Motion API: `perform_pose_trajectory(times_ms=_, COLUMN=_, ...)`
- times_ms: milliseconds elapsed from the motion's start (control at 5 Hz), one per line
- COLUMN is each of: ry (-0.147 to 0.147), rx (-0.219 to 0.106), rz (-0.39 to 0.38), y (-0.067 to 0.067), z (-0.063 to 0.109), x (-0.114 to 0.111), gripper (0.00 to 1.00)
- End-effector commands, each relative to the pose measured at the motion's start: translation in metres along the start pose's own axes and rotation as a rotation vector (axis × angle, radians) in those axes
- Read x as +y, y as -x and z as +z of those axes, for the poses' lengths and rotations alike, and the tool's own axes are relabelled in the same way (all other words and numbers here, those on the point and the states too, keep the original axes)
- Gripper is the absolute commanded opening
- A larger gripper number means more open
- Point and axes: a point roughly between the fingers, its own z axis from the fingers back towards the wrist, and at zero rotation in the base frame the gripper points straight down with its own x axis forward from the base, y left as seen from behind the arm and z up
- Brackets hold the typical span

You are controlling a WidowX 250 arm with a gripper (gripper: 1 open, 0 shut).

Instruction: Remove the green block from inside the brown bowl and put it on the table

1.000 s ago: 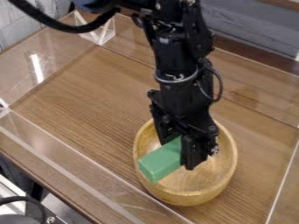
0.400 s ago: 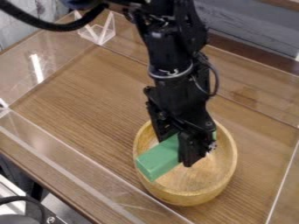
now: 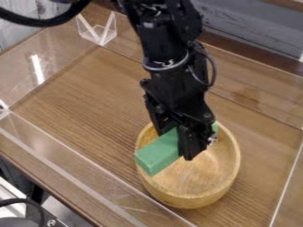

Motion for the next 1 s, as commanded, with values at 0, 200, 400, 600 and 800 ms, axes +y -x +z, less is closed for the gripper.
perform_pose_trajectory(times_ms=0, ry=-0.008, rx=-0.056, rz=0.015, y=0.001, z=0.017, x=0.009, gripper=0.00)
perform_pose_trajectory(times_ms=200, ry=-0.038, rx=-0.093, rz=0.077, y=0.006, z=0.039, x=0.036, gripper=0.00)
perform_pose_trajectory(times_ms=400, ry=-0.062, rx=-0.142, rz=0.100, y=0.014, z=0.064, x=0.060, gripper=0.00)
perform_pose_trajectory(times_ms=600, ry=-0.077, rx=-0.168, rz=0.107, y=0.027, z=0.069, x=0.073, gripper=0.00)
perform_pose_trajectory(times_ms=800, ry=-0.083, rx=-0.167, rz=0.086, y=0.039, z=0.062, x=0.077, gripper=0.00)
